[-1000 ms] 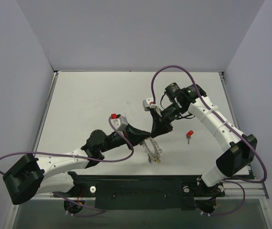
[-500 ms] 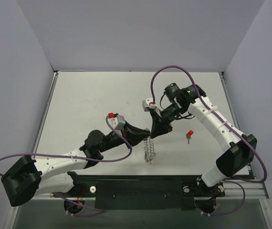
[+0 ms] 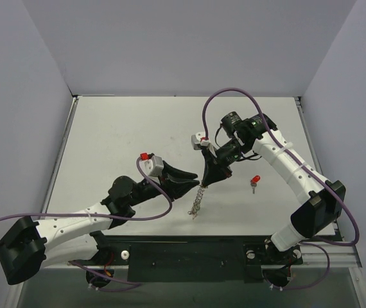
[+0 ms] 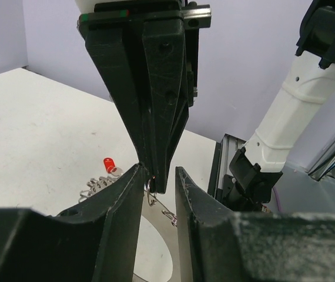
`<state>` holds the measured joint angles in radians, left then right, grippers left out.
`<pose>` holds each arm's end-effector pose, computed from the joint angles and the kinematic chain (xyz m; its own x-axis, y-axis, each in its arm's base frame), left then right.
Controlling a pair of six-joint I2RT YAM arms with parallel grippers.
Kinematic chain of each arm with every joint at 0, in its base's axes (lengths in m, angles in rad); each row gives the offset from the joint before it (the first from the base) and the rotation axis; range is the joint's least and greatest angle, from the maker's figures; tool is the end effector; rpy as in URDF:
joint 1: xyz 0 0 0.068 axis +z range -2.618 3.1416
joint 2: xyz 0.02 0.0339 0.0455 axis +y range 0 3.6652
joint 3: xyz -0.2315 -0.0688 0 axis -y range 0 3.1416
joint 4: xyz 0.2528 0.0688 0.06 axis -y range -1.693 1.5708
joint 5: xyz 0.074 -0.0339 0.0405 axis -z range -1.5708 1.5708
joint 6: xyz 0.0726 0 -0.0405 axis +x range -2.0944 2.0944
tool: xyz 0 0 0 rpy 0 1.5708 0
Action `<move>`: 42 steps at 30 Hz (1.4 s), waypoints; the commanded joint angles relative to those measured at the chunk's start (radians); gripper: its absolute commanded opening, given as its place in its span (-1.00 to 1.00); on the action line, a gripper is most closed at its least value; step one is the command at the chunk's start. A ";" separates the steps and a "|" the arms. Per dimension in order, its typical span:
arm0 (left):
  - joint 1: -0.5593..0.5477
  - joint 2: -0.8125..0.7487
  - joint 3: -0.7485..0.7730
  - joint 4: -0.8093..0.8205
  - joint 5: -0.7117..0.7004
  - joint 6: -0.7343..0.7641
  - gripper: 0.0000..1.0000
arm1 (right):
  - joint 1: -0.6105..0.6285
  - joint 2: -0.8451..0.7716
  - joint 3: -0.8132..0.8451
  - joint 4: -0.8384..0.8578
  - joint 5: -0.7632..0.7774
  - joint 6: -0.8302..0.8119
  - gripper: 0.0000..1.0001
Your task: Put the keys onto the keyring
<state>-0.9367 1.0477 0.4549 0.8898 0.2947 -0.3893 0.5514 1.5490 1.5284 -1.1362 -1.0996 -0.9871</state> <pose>0.1517 -0.2419 0.2646 -0.1946 -0.3484 -0.9169 0.9312 0.2280 -0.2843 0.2318 0.2185 0.3018 0.0234 -0.4303 -0.9024 -0.9500 -0.2906 0.1139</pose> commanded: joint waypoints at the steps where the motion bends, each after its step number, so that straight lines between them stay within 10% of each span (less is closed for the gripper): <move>1: 0.001 -0.017 0.016 -0.057 0.007 0.038 -0.25 | 0.002 -0.017 0.012 -0.022 -0.059 0.007 -1.00; 25: 0.012 0.064 0.059 -0.048 0.050 0.013 -0.47 | 0.002 -0.018 0.009 -0.022 -0.052 0.007 -1.00; 33: 0.013 0.074 0.065 -0.051 0.052 0.009 -1.00 | 0.002 -0.015 0.007 -0.023 -0.052 0.007 -1.00; 38: 0.015 0.058 0.059 -0.057 0.049 0.018 -1.00 | 0.002 -0.020 0.012 -0.023 -0.040 0.016 -1.00; 42: 0.025 0.020 0.042 -0.063 0.038 0.021 -1.00 | -0.040 -0.036 0.035 -0.027 0.024 0.047 0.11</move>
<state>-0.9264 1.1145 0.4698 0.7990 0.3405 -0.3798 0.5453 1.5482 1.5288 -1.1336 -1.0851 -0.9615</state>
